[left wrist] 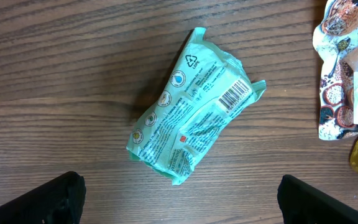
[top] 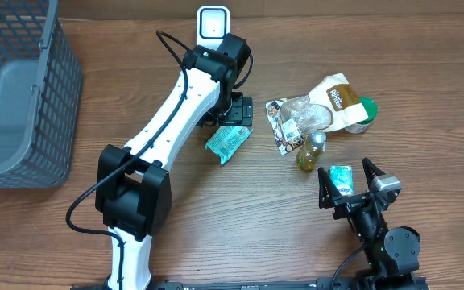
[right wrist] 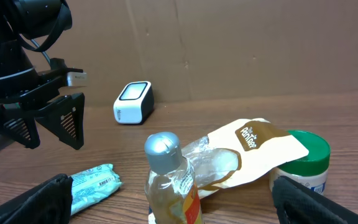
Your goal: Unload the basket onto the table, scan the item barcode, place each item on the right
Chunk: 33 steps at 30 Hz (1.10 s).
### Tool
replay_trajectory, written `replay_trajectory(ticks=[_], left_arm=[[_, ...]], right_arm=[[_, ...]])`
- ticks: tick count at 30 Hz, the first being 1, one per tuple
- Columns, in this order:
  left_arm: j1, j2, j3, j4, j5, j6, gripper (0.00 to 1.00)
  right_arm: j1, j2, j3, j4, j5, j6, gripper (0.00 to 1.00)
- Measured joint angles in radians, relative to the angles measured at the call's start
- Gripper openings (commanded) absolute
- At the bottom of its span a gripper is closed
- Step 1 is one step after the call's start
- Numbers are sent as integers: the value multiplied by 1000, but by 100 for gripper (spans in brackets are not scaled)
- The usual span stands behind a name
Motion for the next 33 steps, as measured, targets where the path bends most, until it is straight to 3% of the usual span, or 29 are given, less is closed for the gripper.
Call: replay_trajectory(ticks=[24, 33], left_arm=[[0, -10, 0, 0, 0, 0, 99], [0, -273, 0, 1, -3, 0, 100]], right_arm=[[0, 0, 0, 0, 0, 0, 100], [0, 0, 0, 0, 0, 0, 100]])
